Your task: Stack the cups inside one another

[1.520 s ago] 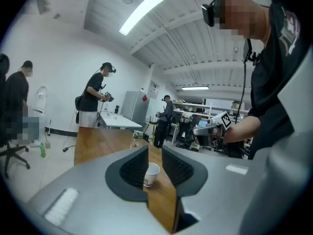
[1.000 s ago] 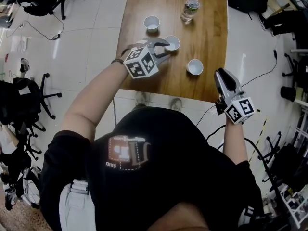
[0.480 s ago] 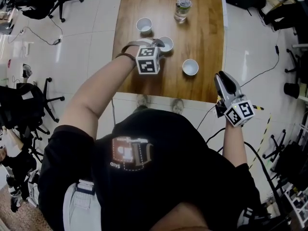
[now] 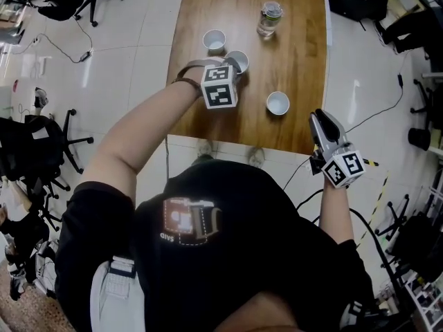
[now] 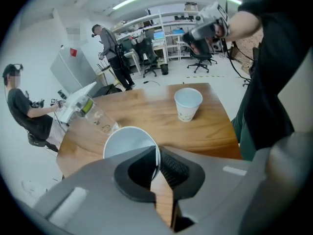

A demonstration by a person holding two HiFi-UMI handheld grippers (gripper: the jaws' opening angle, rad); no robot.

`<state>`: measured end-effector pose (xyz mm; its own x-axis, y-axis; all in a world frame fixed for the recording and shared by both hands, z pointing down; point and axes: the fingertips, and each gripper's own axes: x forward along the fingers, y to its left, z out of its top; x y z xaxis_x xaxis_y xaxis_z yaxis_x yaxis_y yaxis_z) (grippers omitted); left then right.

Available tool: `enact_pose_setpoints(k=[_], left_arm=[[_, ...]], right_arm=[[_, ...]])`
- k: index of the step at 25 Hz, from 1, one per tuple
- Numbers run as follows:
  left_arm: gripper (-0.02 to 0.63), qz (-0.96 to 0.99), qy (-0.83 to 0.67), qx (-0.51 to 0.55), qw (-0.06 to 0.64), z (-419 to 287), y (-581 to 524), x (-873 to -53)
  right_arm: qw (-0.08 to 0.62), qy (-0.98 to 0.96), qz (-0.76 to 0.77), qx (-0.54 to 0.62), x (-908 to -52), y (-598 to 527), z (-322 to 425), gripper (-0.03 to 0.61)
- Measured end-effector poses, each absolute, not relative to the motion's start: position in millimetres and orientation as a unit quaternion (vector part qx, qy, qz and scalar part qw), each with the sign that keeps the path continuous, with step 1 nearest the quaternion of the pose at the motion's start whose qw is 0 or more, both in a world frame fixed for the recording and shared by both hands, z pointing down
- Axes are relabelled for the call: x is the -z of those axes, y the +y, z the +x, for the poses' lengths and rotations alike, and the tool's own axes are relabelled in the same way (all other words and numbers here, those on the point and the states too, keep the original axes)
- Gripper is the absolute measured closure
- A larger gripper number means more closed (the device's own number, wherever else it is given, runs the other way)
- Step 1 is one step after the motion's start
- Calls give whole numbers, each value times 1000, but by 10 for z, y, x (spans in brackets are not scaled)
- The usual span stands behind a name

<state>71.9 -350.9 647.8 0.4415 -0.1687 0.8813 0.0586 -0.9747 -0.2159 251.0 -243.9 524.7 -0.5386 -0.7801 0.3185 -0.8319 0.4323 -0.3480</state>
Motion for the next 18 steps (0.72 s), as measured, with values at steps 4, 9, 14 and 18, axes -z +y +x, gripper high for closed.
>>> enact_pose_setpoints(k=[4, 9, 14, 18], left_arm=[[601, -856, 76, 501, 98, 539, -3849, -5967], [601, -848, 125, 503, 113, 170, -4263, -5551], [601, -844, 141, 506, 112, 3, -4438, -5412], [601, -828, 121, 537, 111, -79, -4463, -5640]], right_arm=[[53, -847, 473, -236, -5244, -2524, 2470, 477], [53, -851, 469, -230, -5189, -2569, 2404, 477], [54, -851, 471, -228, -5174, -2585, 2396, 477], [58, -851, 471, -227, -5157, -2589, 2387, 477]])
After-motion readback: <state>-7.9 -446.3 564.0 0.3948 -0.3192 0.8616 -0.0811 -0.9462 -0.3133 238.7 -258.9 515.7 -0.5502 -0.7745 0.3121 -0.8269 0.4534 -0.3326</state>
